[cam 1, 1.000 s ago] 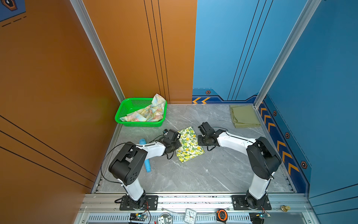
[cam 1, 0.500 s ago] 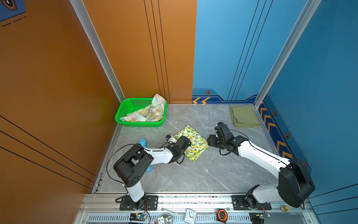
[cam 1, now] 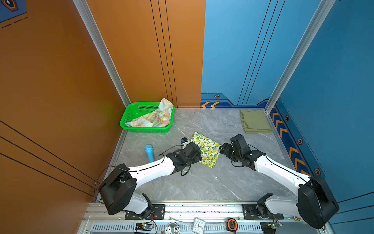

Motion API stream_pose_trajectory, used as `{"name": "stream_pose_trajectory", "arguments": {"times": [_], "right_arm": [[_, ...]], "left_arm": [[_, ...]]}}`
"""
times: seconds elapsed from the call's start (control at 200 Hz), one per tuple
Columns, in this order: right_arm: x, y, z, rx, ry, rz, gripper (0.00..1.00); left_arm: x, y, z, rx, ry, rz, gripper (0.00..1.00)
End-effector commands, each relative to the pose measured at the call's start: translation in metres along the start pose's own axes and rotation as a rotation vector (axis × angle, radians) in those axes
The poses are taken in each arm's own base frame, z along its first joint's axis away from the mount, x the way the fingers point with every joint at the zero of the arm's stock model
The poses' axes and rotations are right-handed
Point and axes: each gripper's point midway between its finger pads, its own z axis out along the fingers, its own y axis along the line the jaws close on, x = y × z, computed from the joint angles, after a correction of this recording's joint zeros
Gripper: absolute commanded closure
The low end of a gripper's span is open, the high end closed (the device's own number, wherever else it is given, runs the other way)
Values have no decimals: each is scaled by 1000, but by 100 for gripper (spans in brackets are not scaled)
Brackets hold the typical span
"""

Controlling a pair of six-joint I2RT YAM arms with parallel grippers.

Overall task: Fold and stack skirts
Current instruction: Pick up the skirt from the center of the table.

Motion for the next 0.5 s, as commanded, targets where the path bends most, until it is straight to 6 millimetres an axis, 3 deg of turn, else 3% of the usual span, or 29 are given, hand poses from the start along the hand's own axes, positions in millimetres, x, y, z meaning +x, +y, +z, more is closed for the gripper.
{"name": "stream_pose_trajectory", "arguments": {"times": [0.0, 0.07, 0.195, 0.34, 0.496], "right_arm": [[1, 14, 2, -58, -11, 78, 25], [7, 15, 7, -57, 7, 97, 25], [18, 16, 15, -48, 32, 118, 25], [28, 17, 23, -37, 54, 132, 25], [33, 12, 30, -14, 64, 135, 26]], "left_arm": [[-32, 16, -10, -98, 18, 188, 25], [-55, 15, 3, -91, 47, 183, 24], [-70, 23, 36, -127, 132, 217, 24], [-61, 31, 74, -155, 215, 263, 25], [-51, 47, 95, -218, 248, 323, 26]]}}
